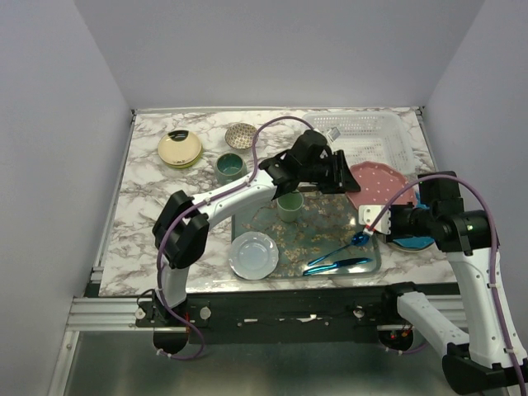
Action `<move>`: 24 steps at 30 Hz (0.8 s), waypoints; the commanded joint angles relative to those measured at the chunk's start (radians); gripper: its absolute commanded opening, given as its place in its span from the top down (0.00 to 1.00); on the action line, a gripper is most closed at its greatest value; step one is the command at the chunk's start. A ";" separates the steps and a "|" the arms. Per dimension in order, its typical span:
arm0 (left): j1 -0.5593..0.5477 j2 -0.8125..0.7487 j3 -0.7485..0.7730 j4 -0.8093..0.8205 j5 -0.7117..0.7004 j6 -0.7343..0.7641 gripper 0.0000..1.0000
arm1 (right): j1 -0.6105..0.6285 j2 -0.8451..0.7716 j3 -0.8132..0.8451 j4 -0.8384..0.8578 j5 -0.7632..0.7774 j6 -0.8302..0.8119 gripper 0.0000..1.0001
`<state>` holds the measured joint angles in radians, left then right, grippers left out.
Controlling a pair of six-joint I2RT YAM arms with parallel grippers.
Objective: Place the mixed dishes into the plastic bin
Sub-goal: Pick up the plate at the center of the board.
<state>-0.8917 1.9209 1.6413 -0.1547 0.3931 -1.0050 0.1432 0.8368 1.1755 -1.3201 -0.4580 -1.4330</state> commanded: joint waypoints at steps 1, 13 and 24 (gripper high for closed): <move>-0.006 -0.028 -0.012 0.049 0.018 -0.001 0.79 | 0.009 -0.028 -0.007 0.150 -0.007 -0.018 0.99; 0.046 -0.207 -0.276 0.343 0.036 -0.128 1.00 | 0.009 -0.102 -0.088 0.338 -0.152 0.408 0.78; 0.088 -0.293 -0.425 0.451 -0.033 -0.130 1.00 | 0.007 -0.058 -0.088 0.534 -0.259 0.928 0.27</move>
<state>-0.8082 1.7187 1.2179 0.1333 0.3695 -1.1408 0.1551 0.7696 1.0782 -0.9497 -0.6735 -0.8028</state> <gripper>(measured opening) 0.255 0.692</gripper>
